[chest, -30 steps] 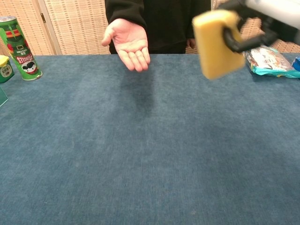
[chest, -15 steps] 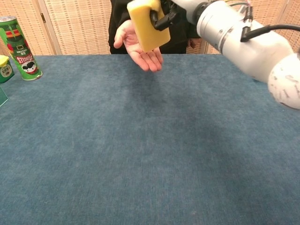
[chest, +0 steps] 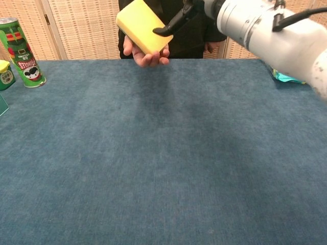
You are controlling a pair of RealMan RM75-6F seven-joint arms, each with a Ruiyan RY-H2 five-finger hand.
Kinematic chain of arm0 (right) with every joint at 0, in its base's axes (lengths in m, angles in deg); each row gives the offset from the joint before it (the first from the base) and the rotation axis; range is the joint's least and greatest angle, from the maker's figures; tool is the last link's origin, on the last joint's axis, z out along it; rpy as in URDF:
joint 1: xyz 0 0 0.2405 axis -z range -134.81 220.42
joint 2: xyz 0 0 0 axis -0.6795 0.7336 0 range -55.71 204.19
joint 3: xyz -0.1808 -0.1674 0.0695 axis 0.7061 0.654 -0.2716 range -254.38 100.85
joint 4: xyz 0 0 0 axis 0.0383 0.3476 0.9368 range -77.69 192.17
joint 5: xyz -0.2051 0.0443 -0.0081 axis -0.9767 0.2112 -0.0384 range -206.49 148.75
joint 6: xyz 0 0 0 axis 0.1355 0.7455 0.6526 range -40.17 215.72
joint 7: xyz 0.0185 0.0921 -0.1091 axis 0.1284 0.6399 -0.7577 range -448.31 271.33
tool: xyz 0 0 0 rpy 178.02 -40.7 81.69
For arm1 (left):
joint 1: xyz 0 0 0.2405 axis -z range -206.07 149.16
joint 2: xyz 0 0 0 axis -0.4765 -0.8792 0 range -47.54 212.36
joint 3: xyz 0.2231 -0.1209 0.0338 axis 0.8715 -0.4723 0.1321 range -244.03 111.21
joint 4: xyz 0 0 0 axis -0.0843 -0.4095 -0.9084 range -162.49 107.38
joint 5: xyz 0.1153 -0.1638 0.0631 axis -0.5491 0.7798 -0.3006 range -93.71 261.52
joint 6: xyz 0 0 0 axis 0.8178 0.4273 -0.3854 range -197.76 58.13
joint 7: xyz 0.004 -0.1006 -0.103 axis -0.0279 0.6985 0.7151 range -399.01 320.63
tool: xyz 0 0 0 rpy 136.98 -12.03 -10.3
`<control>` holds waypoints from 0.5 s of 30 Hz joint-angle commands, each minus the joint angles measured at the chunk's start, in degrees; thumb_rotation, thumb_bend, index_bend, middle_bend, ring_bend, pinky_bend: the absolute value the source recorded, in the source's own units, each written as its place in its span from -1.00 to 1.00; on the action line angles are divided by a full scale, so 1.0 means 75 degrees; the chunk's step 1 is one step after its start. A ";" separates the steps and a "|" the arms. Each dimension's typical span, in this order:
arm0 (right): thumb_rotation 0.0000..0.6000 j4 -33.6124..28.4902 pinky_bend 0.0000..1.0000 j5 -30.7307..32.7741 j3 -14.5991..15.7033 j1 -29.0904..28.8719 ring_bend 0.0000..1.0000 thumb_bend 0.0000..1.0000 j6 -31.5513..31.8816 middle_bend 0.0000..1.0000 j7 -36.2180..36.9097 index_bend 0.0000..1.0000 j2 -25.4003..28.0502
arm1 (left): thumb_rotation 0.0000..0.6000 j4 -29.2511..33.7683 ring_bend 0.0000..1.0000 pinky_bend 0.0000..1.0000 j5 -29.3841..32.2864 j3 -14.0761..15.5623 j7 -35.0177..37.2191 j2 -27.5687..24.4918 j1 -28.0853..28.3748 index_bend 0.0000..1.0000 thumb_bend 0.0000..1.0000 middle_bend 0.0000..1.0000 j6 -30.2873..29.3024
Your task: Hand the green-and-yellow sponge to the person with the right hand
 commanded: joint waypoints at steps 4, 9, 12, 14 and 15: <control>1.00 -0.1976 -1.00 -0.0126 0.0402 0.0984 -1.00 -0.62 0.0788 -0.98 -0.0723 -1.00 0.1517 | 1.00 0.0101 -0.89 -0.50 0.0013 0.0000 -0.0367 0.0080 0.0032 -0.73 -0.48 -0.84 0.0009; 1.00 -0.3255 -1.00 -0.0914 0.1688 0.2344 -1.00 -0.62 0.1519 -1.00 -0.0958 -1.00 0.2861 | 1.00 0.0216 -0.89 -0.50 -0.0005 -0.0036 -0.0739 0.0158 -0.0025 -0.73 -0.48 -0.84 -0.0223; 1.00 -0.3149 -1.00 -0.1740 0.2796 0.3319 -1.00 -0.61 0.2196 -1.00 -0.0927 -1.00 0.3307 | 1.00 0.0293 -0.89 -0.50 -0.0267 -0.0027 -0.0876 0.0210 -0.0130 -0.73 -0.48 -0.84 -0.0623; 1.00 -0.2672 -1.00 -0.2225 0.3479 0.4002 -1.00 -0.61 0.2765 -1.00 -0.0846 -1.00 0.3336 | 1.00 0.0317 -0.89 -0.50 -0.0518 0.0021 -0.0999 0.0256 -0.0221 -0.72 -0.48 -0.84 -0.0921; 1.00 -0.2401 -1.00 -0.2396 0.3719 0.4284 -1.00 -0.61 0.3022 -1.00 -0.0787 -1.00 0.3285 | 1.00 0.0341 -0.89 -0.50 -0.0606 0.0042 -0.1061 0.0273 -0.0256 -0.72 -0.48 -0.84 -0.1026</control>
